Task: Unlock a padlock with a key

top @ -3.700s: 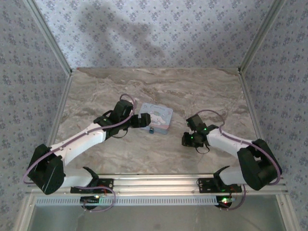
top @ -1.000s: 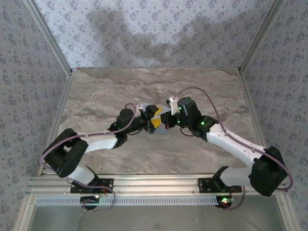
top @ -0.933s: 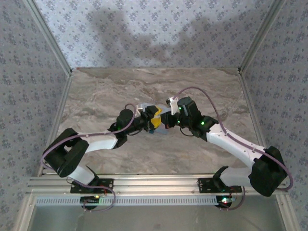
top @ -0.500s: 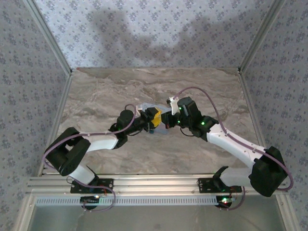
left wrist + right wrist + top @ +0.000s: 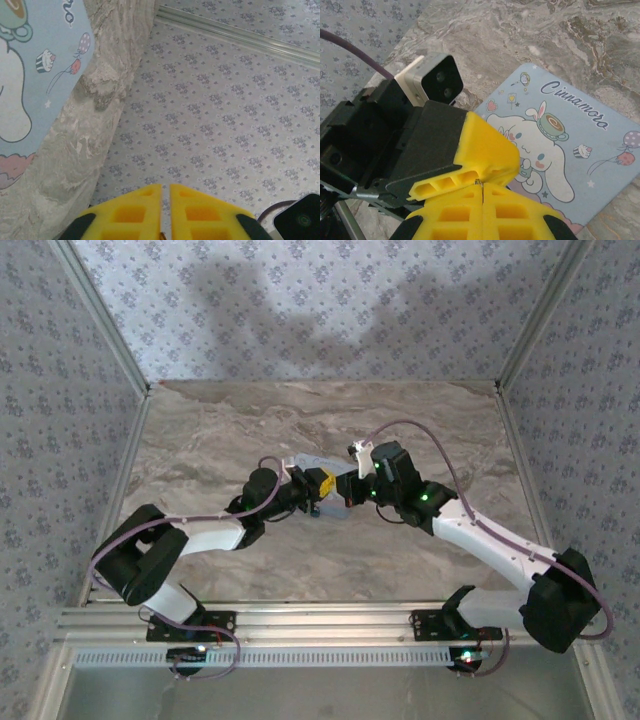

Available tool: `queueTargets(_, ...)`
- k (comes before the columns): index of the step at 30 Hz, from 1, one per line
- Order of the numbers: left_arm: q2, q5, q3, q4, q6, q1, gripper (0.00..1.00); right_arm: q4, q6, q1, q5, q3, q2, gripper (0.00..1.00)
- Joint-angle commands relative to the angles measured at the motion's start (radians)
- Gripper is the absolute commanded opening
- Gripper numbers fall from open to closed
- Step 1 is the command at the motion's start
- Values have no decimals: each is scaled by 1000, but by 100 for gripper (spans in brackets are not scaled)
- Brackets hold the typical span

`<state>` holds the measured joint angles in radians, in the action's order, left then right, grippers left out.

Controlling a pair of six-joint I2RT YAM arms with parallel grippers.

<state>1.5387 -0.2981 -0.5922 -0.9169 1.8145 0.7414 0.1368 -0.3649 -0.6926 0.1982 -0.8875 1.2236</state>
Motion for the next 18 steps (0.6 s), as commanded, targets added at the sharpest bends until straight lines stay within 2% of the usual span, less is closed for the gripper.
queueTargets(1, -32, -7, -1, -12, -18, 7, 5, 1, 3, 5, -4, 11, -24, 0)
queueTargets(4, -50, 2, -1, 19, -43, 6, 0, -5, -12, 29, 32, 26, -36, 1)
queueTargets(9, -115, 21, -21, 126, -193, -6, 0, -59, -49, 96, 139, 84, -90, 19)
queueTargets(14, -242, 73, -95, 386, -503, -11, 0, -228, -150, 199, 328, 179, -156, 34)
queueTargets(18, -321, 101, -133, 468, -714, -11, 0, -380, -224, 227, 422, 224, -186, 46)
